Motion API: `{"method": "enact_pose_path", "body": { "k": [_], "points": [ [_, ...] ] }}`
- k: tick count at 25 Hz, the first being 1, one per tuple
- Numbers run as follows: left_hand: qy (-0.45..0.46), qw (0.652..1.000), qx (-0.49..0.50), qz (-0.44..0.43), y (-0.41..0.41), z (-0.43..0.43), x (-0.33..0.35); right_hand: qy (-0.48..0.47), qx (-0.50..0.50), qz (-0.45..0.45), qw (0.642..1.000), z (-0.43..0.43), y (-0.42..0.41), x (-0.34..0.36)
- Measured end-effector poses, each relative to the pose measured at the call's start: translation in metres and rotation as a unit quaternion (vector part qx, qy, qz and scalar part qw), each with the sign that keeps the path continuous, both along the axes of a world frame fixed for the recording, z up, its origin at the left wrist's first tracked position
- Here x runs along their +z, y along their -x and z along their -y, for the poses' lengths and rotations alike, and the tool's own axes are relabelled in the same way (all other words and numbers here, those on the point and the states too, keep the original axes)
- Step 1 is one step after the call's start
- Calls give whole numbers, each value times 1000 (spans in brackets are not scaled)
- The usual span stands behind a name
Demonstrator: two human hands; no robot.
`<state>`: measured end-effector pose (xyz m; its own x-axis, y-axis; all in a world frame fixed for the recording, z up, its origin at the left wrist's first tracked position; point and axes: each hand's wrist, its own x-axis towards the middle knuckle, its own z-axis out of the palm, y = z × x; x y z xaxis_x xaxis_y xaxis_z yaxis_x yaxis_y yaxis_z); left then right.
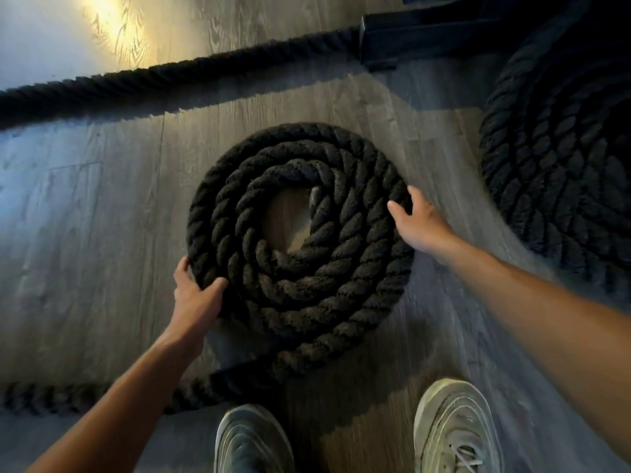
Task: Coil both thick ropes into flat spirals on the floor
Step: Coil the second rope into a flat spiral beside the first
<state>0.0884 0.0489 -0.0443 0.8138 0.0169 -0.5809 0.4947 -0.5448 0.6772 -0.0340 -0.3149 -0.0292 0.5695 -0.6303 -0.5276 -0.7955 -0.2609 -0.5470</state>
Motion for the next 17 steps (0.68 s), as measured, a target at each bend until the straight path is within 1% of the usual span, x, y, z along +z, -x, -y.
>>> {"method": "enact_pose_path", "body": {
  "k": [3, 7, 10, 13, 17],
  "points": [
    [26, 999, 9, -29, 9, 1, 0, 18, -13, -19, 1000, 9, -4, -5],
    [48, 998, 32, 30, -26, 12, 8, 54, -64, 0, 997, -34, 30, -10],
    [51, 997, 12, 65, -60, 24, 14, 40, -86, 31, 995, -80, 63, -2],
    [45, 996, -11, 77, -66, 30, 11, 29, -58, 33, 997, -108, 80, 3],
    [49, 994, -5, 93, -54, 27, 7, 25, -30, -16, 999, -94, 63, 3]
  ]
}}
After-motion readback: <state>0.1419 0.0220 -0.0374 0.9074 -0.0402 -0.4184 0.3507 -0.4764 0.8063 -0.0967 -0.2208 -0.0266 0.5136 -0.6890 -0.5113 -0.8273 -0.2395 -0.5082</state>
